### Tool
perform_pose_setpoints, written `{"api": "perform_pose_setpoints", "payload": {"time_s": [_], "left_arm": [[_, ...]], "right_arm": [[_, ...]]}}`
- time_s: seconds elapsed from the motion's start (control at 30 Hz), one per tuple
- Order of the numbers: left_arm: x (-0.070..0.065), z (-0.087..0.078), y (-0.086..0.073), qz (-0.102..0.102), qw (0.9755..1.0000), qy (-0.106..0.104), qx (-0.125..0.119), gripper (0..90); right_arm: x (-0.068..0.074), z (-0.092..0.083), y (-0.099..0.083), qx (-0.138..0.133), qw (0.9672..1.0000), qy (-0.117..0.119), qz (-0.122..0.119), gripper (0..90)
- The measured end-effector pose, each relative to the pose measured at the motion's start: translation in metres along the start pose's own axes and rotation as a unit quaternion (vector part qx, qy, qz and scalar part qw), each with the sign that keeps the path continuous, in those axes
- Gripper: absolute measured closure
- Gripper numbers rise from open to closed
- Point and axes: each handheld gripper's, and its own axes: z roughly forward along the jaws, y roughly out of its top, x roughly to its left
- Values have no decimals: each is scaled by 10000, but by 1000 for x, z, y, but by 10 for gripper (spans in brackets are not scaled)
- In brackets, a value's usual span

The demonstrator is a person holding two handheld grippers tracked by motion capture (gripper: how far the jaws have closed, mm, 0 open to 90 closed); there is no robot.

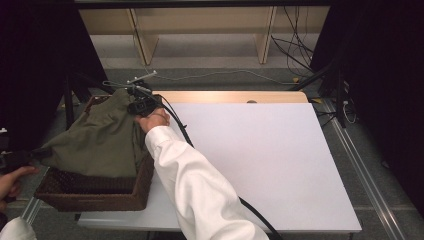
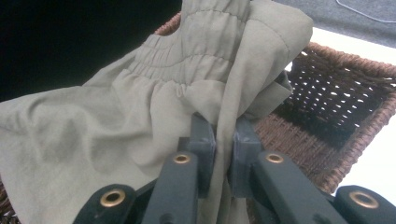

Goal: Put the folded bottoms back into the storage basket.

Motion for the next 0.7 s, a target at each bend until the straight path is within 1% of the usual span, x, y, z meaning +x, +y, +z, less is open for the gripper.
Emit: {"api": "perform_pose_setpoints", "payload": {"time_s": [0.07, 0.13, 0.17, 0.2, 0.23, 0.27, 0.3, 0.33, 0.4, 0.47, 0.53, 0.7], "left_arm": [[0, 0, 0, 3, 10000, 15, 13, 841], [1, 1, 0, -58, 10000, 53, -16, 836], [1, 1, 0, -118, 9998, 119, -68, 815], [2, 2, 1, -214, 9995, 177, -143, 616], [2, 3, 1, -276, 9994, 185, -118, 616], [1, 5, 2, -275, 9993, 266, -25, 533], [0, 5, 3, -288, 9990, 355, 0, 442], [-2, 5, 4, -306, 9987, 407, -6, 388], [-6, 5, 5, -256, 9988, 415, -64, 377], [-10, 6, 6, -183, 9988, 447, -51, 375], [-14, 8, 7, -124, 9988, 469, -26, 372], [-20, 12, 8, -64, 9986, 529, 2, 354]], "right_arm": [[0, 1, 0, 2, 10000, 8, 2, 828], [0, 2, -1, 23, 10000, 14, 4, 814], [0, 3, -1, 23, 10000, 37, 13, 788], [0, 4, -2, 36, 9999, 76, 55, 718], [-2, 5, -2, 57, 9999, 101, 111, 607], [-3, 5, -1, 110, 9997, 116, 173, 514], [-5, 5, 0, 142, 9995, 68, 267, 455], [-7, 3, 0, 111, 9994, 46, 323, 432], [-9, -1, 2, 72, 9994, 85, 324, 420], [-10, -6, 3, 44, 9996, 34, 283, 395], [-11, -9, 3, -2, 9995, 62, 305, 385], [-16, -19, 3, -134, 9995, 62, 293, 343]]}}
